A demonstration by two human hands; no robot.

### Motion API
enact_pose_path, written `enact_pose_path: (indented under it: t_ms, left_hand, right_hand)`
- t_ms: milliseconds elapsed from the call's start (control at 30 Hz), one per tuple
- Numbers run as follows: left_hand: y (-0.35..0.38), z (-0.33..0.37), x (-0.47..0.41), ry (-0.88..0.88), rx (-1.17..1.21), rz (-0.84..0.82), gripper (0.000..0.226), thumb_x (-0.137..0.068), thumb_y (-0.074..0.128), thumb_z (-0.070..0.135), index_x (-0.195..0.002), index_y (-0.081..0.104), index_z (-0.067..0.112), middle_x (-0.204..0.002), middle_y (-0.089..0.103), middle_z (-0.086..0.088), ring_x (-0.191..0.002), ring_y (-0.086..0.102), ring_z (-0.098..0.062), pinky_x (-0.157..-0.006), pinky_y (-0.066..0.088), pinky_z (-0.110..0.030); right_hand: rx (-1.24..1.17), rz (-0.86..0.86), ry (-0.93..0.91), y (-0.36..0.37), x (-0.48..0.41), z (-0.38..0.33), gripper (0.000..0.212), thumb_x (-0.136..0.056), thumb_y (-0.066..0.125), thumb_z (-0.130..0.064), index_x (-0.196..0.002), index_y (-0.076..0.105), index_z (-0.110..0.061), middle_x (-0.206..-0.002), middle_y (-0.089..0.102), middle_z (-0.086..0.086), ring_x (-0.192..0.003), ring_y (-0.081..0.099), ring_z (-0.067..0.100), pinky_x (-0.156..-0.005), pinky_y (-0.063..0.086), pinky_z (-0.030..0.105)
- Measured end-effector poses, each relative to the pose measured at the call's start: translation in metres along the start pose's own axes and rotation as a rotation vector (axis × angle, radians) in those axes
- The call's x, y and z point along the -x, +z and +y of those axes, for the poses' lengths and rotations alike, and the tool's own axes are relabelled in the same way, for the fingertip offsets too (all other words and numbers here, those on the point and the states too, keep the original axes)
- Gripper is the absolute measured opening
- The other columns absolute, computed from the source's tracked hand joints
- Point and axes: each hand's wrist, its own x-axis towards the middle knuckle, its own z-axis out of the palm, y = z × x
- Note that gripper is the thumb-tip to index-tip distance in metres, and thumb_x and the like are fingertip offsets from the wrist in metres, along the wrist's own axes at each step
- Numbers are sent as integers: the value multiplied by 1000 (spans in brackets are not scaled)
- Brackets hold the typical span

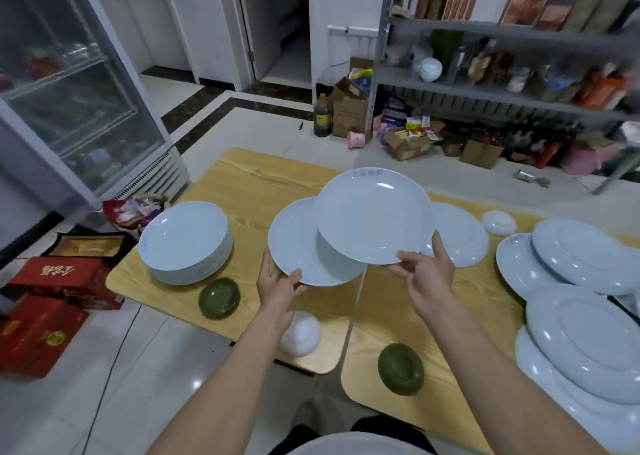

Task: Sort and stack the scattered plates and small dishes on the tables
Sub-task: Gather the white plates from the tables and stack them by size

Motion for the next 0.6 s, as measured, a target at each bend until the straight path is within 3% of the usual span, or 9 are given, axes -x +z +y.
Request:
enact_pose_path:
  t_ms: [400, 600]
  left_hand:
    - [-11, 0, -52, -95, -55, 34, 91, -86, 63, -15, -152, 30, 37, -131, 57, -5, -114, 62, -29, -68, 62, -36]
    - [-12, -1, -71, -99, -79, 50, 94, -83, 65, -17, -152, 29, 35, -129, 58, -4, -113, 61, -29, -66, 62, -36]
  right_hand:
    - [12, 91, 5, 23, -25, 16, 92, -77, 55, 26, -151, 38, -25, -135, 54, 7, -96, 68, 35, -64, 61, 44]
    - [45, 108, 33, 29, -39, 29, 90, -77, 57, 24, -150, 42, -26, -125, 60, 0, -93, 71, 34, -75, 60, 54]
